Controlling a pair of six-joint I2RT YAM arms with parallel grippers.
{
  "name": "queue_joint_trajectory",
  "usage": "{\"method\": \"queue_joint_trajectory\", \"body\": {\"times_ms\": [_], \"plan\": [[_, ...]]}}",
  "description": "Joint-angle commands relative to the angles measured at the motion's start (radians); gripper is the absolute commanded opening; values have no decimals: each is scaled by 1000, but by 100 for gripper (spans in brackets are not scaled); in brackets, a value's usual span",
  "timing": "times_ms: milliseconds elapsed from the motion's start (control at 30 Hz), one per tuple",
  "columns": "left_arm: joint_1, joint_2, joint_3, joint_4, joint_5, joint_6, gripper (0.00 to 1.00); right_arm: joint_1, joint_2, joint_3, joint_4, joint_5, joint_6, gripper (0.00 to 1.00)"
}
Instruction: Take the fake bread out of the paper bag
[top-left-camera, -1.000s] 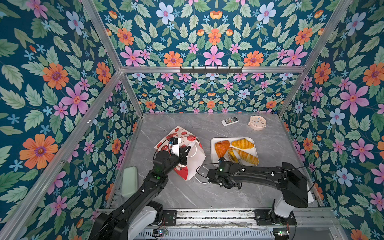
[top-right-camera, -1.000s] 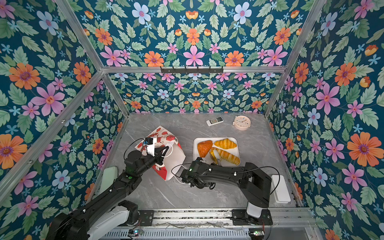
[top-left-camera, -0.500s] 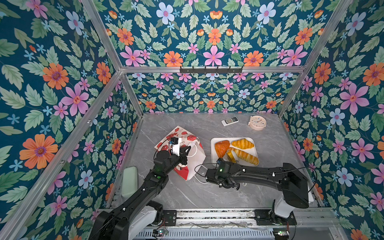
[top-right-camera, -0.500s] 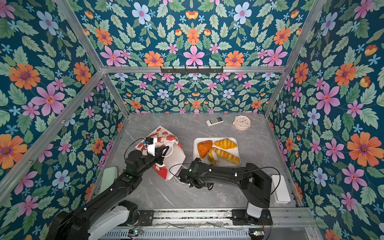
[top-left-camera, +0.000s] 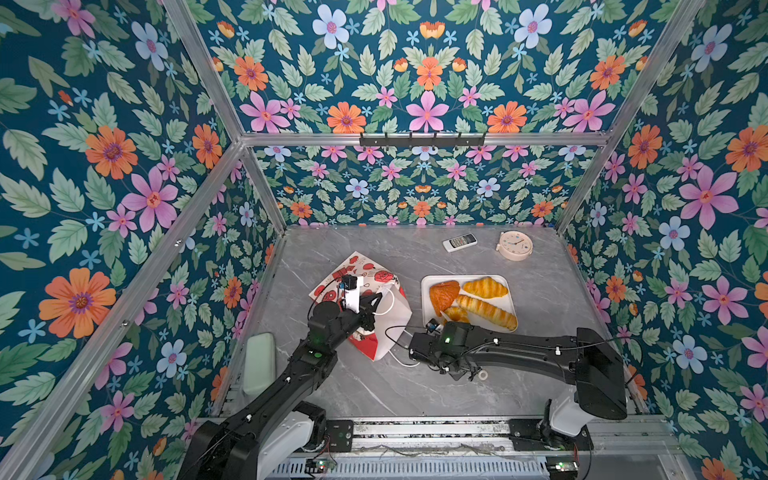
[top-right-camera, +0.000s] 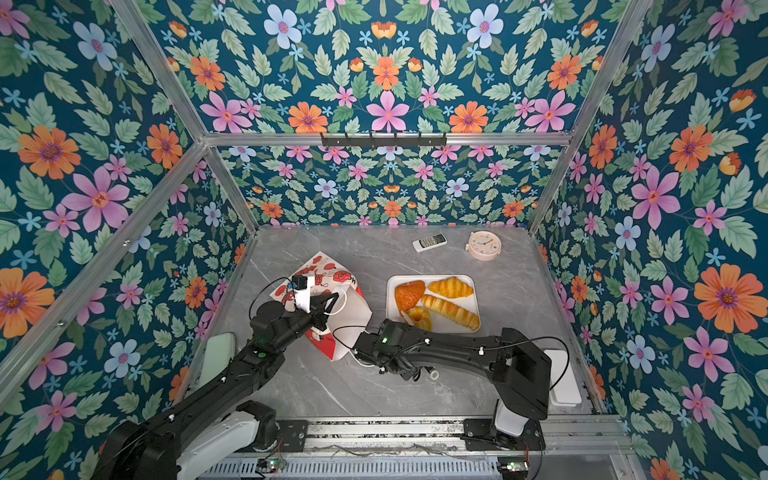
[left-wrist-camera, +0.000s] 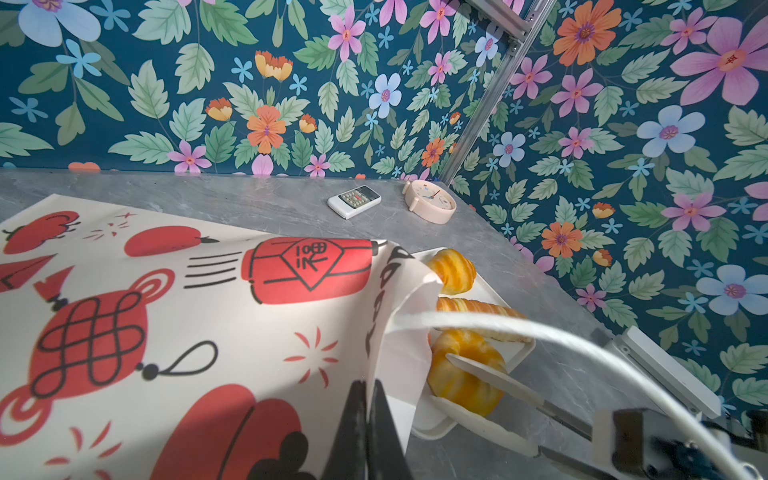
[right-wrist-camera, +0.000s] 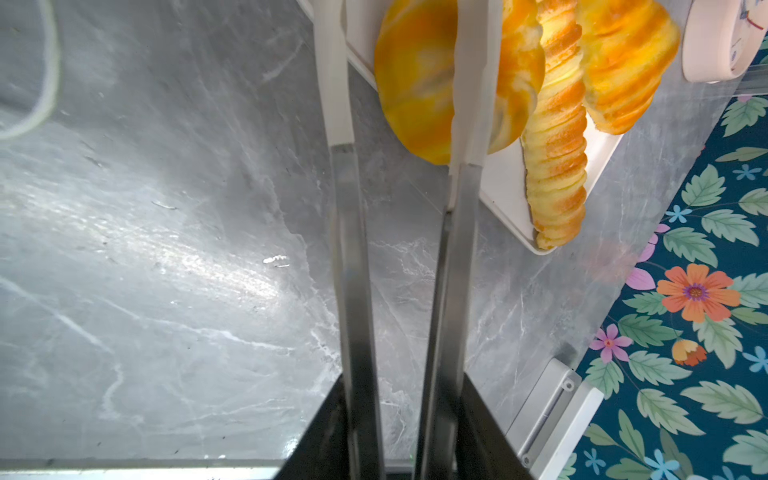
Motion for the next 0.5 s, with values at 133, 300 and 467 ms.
{"method": "queue_joint_trajectory", "body": {"times_ms": [133, 300, 467], "plan": [[1, -2, -3, 36, -2, -7, 1, -24, -126, 5, 6, -21, 42, 39], [0, -2, -2, 35, -1, -10, 1, -67, -239, -9, 39, -93, 42, 39], [0, -11, 0, 29, -5, -8, 1, -94, -340, -25, 31, -187, 51, 38]]}}
